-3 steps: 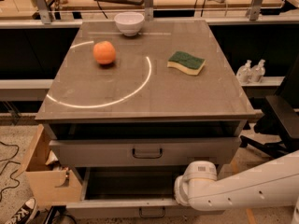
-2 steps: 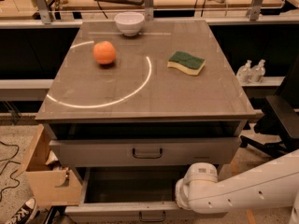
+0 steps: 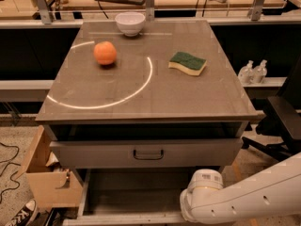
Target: Open middle drawer
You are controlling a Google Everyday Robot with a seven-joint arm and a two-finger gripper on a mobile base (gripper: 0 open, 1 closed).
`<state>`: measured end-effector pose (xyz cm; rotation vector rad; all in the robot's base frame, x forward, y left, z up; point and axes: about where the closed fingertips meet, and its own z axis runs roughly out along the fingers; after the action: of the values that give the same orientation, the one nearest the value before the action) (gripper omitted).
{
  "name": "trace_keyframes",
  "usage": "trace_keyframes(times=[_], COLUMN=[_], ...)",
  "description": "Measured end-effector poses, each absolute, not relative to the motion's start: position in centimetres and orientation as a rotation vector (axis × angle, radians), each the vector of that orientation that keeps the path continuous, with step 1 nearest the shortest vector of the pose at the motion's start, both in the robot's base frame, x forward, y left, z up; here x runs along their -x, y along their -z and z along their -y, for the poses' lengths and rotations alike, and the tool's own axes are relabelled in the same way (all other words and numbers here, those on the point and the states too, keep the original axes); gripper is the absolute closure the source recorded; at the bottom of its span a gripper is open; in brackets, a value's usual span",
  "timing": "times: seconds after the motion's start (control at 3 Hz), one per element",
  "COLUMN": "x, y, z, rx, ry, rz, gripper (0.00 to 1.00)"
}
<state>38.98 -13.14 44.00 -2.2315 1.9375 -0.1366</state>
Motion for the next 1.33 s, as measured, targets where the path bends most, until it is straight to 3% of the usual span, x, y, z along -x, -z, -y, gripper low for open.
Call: trace_keyframes(times=[0.67, 1.33], x=[-35.3, -38.7], y=[-44.3, -47.2], z=[13.1, 11.3], rx=[2.303, 2.285], ry=[0.042, 0.123], rz=[-1.943, -1.839], gripper=[1.0, 1.0])
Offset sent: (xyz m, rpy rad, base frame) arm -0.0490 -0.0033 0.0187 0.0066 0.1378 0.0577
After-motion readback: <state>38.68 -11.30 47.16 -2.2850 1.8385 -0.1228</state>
